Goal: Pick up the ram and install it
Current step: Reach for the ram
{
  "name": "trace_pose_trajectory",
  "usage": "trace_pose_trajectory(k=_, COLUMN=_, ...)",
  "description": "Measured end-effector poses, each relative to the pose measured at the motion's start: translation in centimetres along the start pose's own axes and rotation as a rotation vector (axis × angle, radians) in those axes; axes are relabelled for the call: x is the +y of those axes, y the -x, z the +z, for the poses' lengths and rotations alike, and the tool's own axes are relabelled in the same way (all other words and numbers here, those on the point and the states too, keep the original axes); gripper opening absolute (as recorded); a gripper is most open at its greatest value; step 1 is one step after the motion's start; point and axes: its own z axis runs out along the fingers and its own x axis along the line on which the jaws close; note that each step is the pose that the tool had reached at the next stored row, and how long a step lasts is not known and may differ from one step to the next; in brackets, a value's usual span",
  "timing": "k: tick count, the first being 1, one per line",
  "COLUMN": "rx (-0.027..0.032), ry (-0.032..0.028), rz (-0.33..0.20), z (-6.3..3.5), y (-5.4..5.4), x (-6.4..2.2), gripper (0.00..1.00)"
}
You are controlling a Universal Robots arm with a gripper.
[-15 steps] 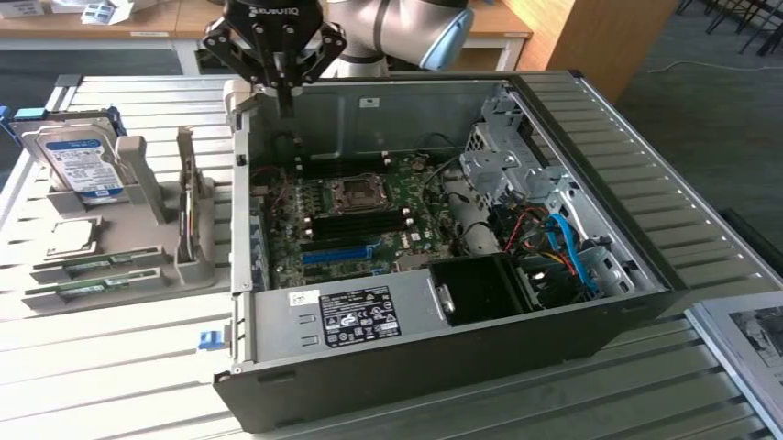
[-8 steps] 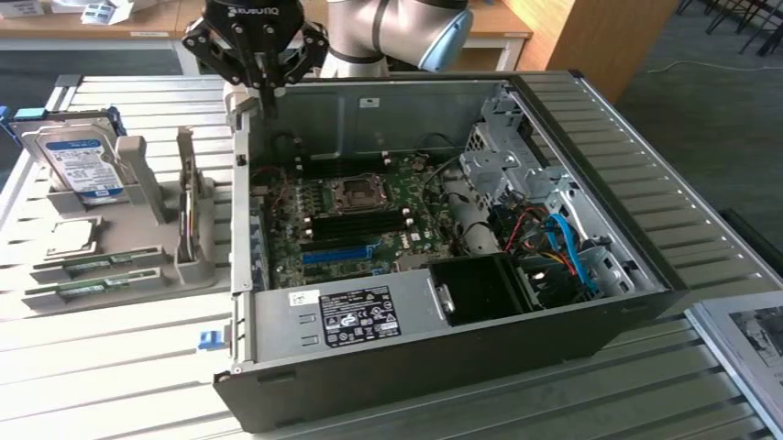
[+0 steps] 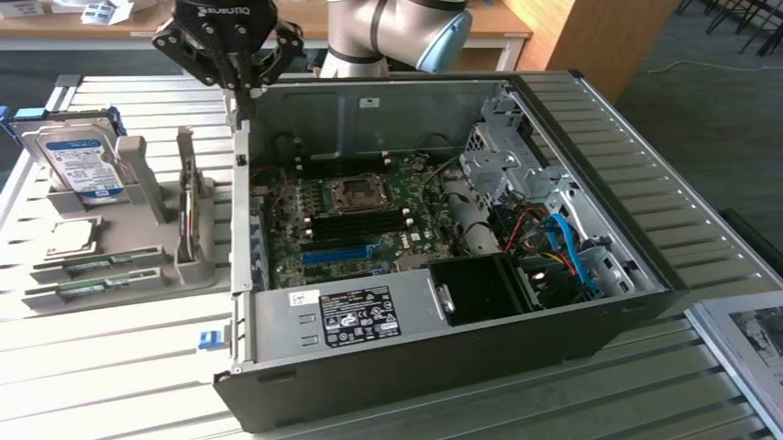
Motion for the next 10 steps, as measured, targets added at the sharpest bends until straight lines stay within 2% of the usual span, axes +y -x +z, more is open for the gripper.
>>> trace_pose_trajectory(k=10, rx=0.0, ry=0.0, rz=0.0, z=-0.05, y=-3.4, x=-0.26, gripper=0.1)
